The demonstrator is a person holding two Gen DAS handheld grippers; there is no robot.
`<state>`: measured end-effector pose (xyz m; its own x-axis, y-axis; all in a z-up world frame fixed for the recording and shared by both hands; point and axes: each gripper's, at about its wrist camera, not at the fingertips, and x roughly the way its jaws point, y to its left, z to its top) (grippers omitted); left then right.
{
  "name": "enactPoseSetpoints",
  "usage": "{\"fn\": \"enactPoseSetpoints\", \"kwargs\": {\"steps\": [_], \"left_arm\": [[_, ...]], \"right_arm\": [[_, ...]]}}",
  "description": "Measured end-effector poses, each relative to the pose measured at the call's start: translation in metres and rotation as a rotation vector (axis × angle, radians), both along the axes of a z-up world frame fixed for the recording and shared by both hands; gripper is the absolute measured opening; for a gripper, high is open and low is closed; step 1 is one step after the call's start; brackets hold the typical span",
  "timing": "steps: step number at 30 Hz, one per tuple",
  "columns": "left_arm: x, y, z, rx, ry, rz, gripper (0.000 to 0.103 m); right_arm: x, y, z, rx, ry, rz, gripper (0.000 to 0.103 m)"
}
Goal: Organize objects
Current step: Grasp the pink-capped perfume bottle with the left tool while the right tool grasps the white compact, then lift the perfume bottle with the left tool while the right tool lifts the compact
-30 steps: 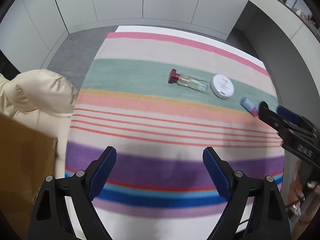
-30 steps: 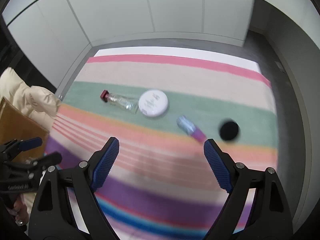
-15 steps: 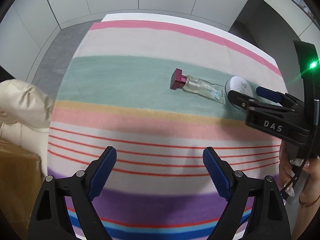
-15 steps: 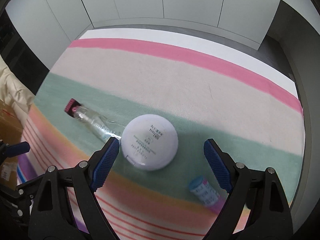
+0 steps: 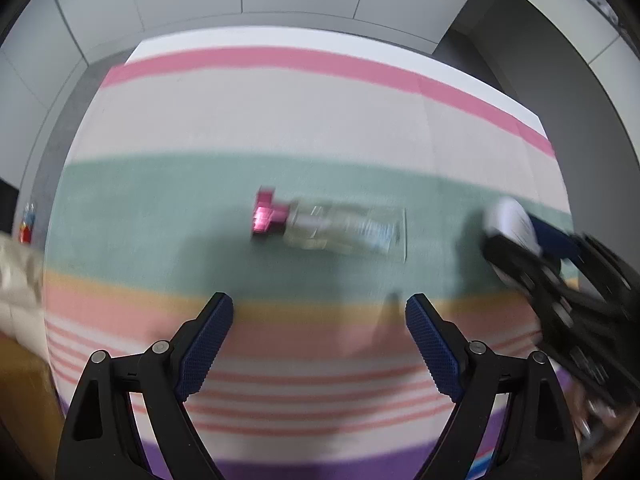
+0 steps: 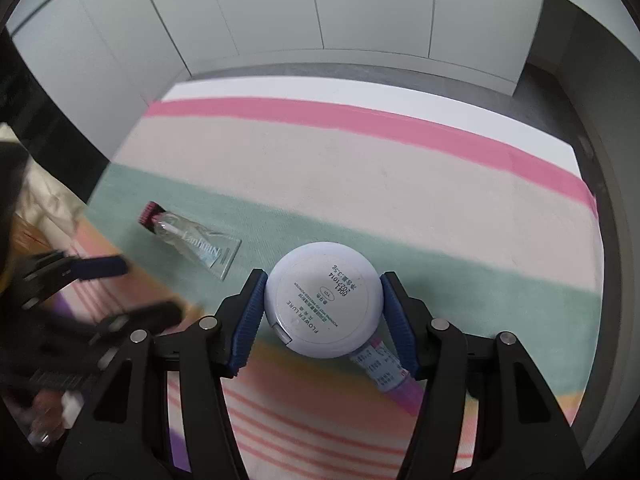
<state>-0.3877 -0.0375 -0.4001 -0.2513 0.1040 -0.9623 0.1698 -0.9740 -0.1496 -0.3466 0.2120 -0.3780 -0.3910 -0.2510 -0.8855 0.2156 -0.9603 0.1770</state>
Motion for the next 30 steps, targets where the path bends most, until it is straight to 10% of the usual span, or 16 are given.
{"fn": "enactPoseSetpoints", "kwargs": {"steps": [10, 30], "left_arm": [[-0.031, 0.016, -0.012, -0.13, -0.002, -0.032, 0.103], [-0.017, 0.02, 0.01, -0.158, 0.076, -0.043, 0.09]], "right_arm": [[0.016, 0.012, 0.003, -0.07, -0.024, 0.005, 0.06], [0.018, 0.023, 0.005, 0.009, -0.033, -0.079, 0.06]]}}
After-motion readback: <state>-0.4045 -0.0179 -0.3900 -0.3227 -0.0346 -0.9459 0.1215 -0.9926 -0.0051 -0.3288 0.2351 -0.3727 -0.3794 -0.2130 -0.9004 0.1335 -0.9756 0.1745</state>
